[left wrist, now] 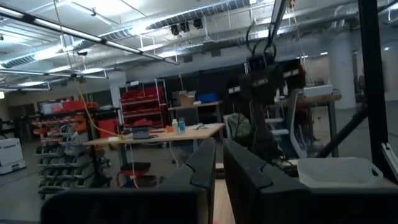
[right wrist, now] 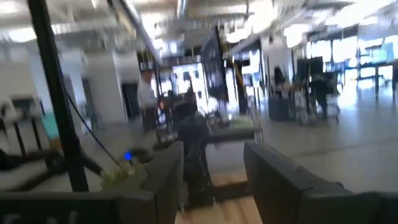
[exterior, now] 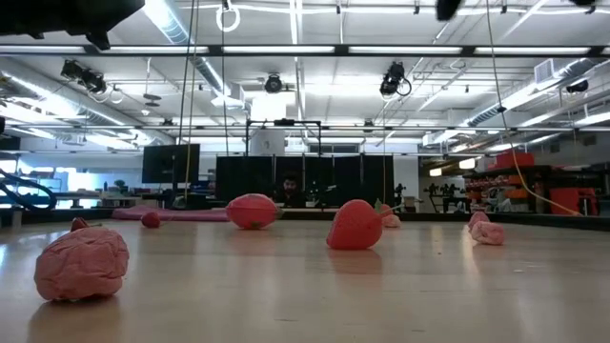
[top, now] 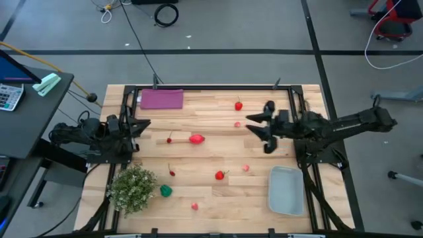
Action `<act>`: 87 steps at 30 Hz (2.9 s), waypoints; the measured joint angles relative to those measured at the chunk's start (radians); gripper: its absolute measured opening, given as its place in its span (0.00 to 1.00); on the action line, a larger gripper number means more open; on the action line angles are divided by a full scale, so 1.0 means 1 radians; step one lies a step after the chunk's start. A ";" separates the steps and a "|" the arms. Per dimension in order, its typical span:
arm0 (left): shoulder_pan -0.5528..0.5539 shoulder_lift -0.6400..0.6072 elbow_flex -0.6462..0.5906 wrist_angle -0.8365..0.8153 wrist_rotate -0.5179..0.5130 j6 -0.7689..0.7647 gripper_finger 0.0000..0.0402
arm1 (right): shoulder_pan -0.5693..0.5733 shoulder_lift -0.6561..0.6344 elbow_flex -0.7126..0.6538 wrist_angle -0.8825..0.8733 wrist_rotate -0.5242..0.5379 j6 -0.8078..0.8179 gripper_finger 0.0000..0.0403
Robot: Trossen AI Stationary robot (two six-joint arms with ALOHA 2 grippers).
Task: Pick and placing Produce into tupperware
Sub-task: Put the pink peach into the gray bin
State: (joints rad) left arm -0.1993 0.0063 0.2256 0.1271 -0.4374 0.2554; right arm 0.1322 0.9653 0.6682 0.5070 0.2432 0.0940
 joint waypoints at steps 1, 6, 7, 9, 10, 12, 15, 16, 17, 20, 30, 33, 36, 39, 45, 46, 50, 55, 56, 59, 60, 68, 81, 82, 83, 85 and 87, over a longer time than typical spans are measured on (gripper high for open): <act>0.000 0.000 0.001 -0.008 0.000 0.000 0.10 | 0.000 0.040 0.059 -0.061 -0.001 -0.001 0.44; 0.000 0.000 0.001 -0.041 0.000 0.001 0.08 | 0.001 0.218 0.340 -0.423 -0.013 0.009 0.44; 0.000 0.000 0.001 -0.046 0.000 0.002 0.08 | 0.001 0.250 0.387 -0.489 -0.013 0.014 0.44; 0.000 0.000 0.001 -0.044 0.000 0.003 0.07 | 0.001 0.313 0.467 -0.611 -0.013 0.018 0.44; 0.000 0.000 0.001 -0.044 0.000 0.003 0.07 | 0.001 0.345 0.500 -0.657 -0.014 0.018 0.44; 0.000 0.000 0.001 -0.044 0.000 0.003 0.07 | 0.001 0.400 0.547 -0.712 -0.026 0.020 0.44; 0.000 0.000 0.001 -0.044 0.000 0.003 0.07 | 0.003 0.465 0.588 -0.718 -0.075 0.067 0.44; 0.000 0.000 0.001 -0.044 0.000 0.003 0.07 | 0.004 0.483 0.599 -0.718 -0.090 0.082 0.44; 0.000 0.000 0.001 -0.044 0.000 0.003 0.08 | 0.004 0.498 0.605 -0.715 -0.104 0.088 0.44; 0.000 0.000 0.001 -0.044 0.000 0.003 0.08 | 0.004 0.539 0.614 -0.733 -0.117 0.085 0.44; 0.000 0.000 0.001 -0.044 0.000 0.002 0.05 | -0.131 0.564 0.615 -1.297 0.140 0.352 0.44; 0.000 0.000 0.001 -0.044 0.000 0.002 0.07 | -0.200 0.570 0.600 -1.460 0.080 0.512 0.44; 0.000 0.000 0.001 -0.044 0.000 0.002 0.09 | -0.247 0.577 0.543 -1.498 0.040 0.572 0.44; 0.000 0.000 0.001 -0.045 0.000 0.002 0.11 | -0.288 0.578 0.472 -1.492 0.023 0.637 0.45; 0.000 0.000 0.001 -0.048 0.000 0.002 0.12 | -0.328 0.578 0.325 -1.475 -0.096 0.754 0.49; 0.000 0.000 0.001 -0.048 0.000 0.002 0.12 | -0.326 0.578 0.303 -1.475 -0.097 0.770 0.49; 0.000 0.000 0.001 -0.048 0.000 0.002 0.11 | -0.324 0.578 0.231 -1.467 -0.096 0.828 0.50; 0.000 0.000 0.001 -0.049 0.000 0.002 0.11 | -0.324 0.578 0.159 -1.371 -0.075 0.853 0.50; 0.000 0.000 0.001 -0.049 0.000 0.002 0.11 | -0.325 0.578 0.149 -1.351 -0.068 0.854 0.50; 0.000 0.000 0.001 -0.049 0.000 0.002 0.11 | -0.327 0.579 0.137 -1.312 -0.036 0.855 0.50; 0.000 0.000 0.001 -0.049 0.000 0.002 0.11 | -0.327 0.579 0.137 -1.309 -0.027 0.855 0.50; 0.000 0.000 0.001 -0.049 0.000 0.002 0.11 | -0.327 0.579 0.137 -1.310 0.003 0.850 0.50; 0.000 0.000 0.001 -0.049 0.000 0.002 0.09 | -0.327 0.579 0.137 -1.291 0.070 0.850 0.49; 0.000 0.000 0.001 -0.049 0.000 0.002 0.09 | -0.327 0.579 0.137 -1.289 0.070 0.850 0.49; 0.000 0.000 0.001 -0.049 0.000 0.002 0.09 | -0.327 0.579 0.137 -1.288 0.070 0.850 0.49; 0.000 0.000 0.001 -0.049 0.000 0.002 0.10 | -0.327 0.579 0.137 -1.286 0.070 0.854 0.49; 0.000 0.000 0.001 -0.049 0.000 0.002 0.10 | -0.327 0.579 0.136 -1.286 0.071 0.856 0.49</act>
State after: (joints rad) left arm -0.1997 0.0063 0.2268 0.0780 -0.4375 0.2569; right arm -0.1944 1.5440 0.8047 -0.7792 0.3144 0.9501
